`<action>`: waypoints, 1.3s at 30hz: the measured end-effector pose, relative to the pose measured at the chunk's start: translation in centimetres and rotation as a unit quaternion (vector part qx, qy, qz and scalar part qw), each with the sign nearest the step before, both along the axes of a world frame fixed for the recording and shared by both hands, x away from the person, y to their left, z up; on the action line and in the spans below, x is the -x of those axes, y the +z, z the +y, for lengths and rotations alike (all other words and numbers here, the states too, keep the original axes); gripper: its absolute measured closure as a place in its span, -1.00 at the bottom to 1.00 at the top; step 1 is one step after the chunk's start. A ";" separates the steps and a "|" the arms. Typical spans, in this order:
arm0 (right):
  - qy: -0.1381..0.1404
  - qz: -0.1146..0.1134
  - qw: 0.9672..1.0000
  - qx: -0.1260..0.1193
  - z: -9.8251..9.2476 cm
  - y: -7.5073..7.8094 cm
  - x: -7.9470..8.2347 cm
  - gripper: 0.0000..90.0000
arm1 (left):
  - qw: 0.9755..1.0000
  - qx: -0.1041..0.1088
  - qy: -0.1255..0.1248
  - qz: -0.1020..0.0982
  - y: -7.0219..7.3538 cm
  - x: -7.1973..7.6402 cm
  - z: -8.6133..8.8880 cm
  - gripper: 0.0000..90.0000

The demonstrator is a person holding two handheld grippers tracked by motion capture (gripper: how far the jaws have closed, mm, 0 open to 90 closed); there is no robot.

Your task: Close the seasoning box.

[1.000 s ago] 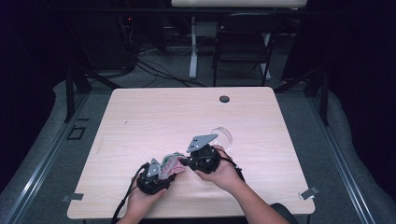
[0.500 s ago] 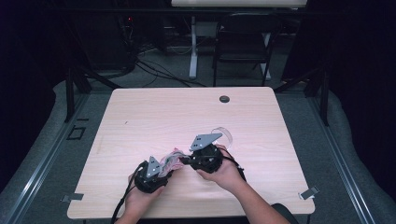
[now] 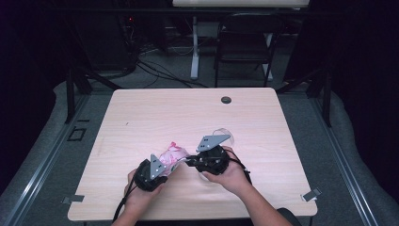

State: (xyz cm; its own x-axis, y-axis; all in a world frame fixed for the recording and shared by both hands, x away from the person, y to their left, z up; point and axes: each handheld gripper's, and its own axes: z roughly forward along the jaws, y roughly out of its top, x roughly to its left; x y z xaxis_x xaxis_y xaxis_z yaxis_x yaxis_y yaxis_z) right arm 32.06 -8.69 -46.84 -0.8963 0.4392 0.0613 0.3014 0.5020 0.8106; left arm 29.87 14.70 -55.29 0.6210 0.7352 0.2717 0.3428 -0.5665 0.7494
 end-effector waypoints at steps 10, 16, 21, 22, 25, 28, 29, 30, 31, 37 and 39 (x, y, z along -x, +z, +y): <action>-0.010 -0.009 1.000 -0.007 -1.0 0.4 0.4 0.65 | 0.999 -0.027 0.005 -0.024 0.7 -0.3 -0.1 0.35; -0.015 -0.027 0.999 -0.009 -1.5 1.1 0.8 0.53 | 0.999 -0.038 0.004 -0.028 0.7 -0.4 -0.3 0.35; -0.014 -0.034 0.999 -0.013 -1.8 1.5 0.9 0.43 | 0.999 -0.045 0.005 -0.029 0.7 -0.4 -0.3 0.35; -0.014 -0.035 0.999 -0.011 -1.8 1.6 0.9 0.42 | 0.999 -0.046 0.005 -0.030 0.7 -0.4 -0.2 0.35; -0.011 -0.042 0.999 -0.011 -1.9 1.9 1.1 0.36 | 0.998 -0.050 0.007 -0.028 0.6 -0.5 -0.2 0.35; -0.002 -0.057 0.998 -0.014 -1.8 2.1 1.4 0.34 | 0.998 -0.051 0.006 -0.025 0.5 -0.5 -0.3 0.35; 0.000 -0.059 0.998 -0.015 -1.7 2.1 1.5 0.34 | 0.998 -0.053 0.005 -0.024 0.4 -0.5 -0.3 0.35; 0.003 -0.061 0.998 -0.012 -1.6 2.2 1.5 0.34 | 0.998 -0.057 0.003 -0.024 0.5 -0.5 -0.3 0.35; 0.004 -0.064 0.998 -0.013 -1.5 2.2 1.6 0.34 | 0.998 -0.060 0.003 -0.029 0.5 -0.4 -0.3 0.35; 0.016 -0.074 0.997 -0.005 -1.0 2.2 1.9 0.34 | 0.997 -0.062 0.005 -0.037 0.4 -0.2 -0.5 0.35; 0.018 -0.076 0.997 -0.002 -0.9 2.1 2.0 0.34 | 0.997 -0.065 0.004 -0.039 0.5 -0.2 -0.5 0.35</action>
State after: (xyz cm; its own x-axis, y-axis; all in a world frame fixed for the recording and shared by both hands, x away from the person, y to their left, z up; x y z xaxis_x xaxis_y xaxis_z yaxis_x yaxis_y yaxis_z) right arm 30.06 -9.57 -44.72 -0.9102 0.4073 -0.0749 0.1572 0.5071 0.8474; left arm 30.03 14.18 -54.83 0.5884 0.6953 0.4127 0.2906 -0.6582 0.6945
